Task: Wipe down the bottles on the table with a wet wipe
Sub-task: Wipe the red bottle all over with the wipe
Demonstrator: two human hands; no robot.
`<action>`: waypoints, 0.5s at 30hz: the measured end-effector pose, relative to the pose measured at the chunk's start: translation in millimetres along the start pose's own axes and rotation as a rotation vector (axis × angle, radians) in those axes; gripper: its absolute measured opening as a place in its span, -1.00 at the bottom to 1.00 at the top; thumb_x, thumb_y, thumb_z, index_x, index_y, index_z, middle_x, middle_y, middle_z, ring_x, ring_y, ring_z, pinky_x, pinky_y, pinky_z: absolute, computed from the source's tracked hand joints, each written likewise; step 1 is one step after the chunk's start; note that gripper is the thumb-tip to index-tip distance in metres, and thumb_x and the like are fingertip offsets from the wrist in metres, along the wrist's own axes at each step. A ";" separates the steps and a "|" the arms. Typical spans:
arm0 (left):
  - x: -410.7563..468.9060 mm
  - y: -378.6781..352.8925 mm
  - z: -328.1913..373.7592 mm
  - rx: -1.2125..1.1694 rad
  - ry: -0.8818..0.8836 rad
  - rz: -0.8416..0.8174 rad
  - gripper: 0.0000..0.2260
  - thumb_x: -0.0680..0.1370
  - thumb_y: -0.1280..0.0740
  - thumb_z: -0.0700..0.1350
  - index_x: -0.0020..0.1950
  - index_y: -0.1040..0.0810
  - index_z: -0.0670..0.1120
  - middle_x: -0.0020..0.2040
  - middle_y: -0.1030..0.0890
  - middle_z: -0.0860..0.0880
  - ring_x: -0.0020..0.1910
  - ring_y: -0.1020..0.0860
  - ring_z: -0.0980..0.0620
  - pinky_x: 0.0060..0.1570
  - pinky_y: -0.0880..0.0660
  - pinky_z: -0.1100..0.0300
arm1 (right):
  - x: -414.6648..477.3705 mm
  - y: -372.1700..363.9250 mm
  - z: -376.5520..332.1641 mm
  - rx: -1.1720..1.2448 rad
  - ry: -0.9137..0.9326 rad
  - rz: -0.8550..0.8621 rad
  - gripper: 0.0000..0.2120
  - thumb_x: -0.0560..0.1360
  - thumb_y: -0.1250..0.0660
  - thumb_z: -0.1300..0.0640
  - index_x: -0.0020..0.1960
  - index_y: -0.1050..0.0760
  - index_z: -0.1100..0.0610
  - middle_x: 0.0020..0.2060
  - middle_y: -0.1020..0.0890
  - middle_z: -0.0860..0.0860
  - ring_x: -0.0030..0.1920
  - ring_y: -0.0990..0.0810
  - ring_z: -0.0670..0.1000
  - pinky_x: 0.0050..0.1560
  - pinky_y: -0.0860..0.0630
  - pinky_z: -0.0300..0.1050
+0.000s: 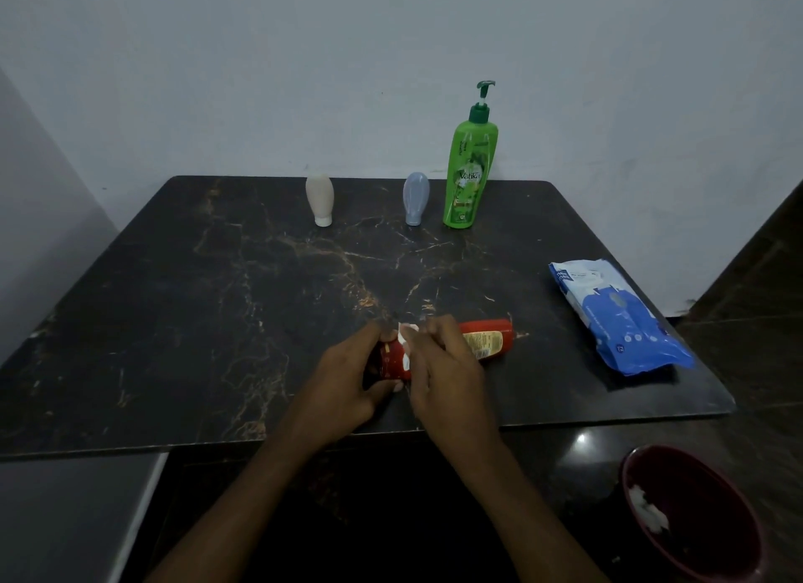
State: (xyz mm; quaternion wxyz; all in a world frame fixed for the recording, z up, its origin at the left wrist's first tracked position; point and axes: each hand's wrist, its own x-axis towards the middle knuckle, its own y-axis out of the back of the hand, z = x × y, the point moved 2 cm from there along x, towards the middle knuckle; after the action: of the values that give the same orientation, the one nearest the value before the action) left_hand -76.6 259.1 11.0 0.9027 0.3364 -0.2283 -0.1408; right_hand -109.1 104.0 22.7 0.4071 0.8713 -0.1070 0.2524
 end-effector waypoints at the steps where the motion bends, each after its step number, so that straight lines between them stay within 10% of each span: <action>1: 0.1 0.2 0.3 -0.007 -0.009 -0.005 -0.57 0.44 -0.57 -0.19 0.20 -0.49 0.05 0.07 -0.61 0.18 0.05 -0.59 0.19 0.00 -0.55 0.26 | -3.9 -1.9 -1.7 0.000 0.019 0.000 -0.69 0.55 -0.28 0.27 0.27 -0.54 0.17 0.02 -0.47 -0.01 -0.08 -0.53 -0.04 -0.09 -0.56 -0.16; 15: -0.2 -0.5 0.3 0.128 -0.094 0.011 -0.55 0.47 -0.56 -0.15 0.18 -0.39 0.14 0.19 -0.55 0.15 0.12 -0.54 0.22 0.07 -0.51 0.33 | -6.8 44.5 77.9 -0.095 -0.454 0.236 -0.76 0.55 -0.32 0.28 0.20 -0.56 0.18 -0.02 -0.42 -0.02 -0.08 -0.49 -0.06 -0.18 -0.33 -0.39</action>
State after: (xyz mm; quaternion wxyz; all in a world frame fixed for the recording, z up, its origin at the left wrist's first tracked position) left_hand -76.9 258.6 10.8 0.8683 0.3852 -0.2809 -0.1367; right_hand -104.9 15.6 6.1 0.3809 0.8670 -0.3082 0.0906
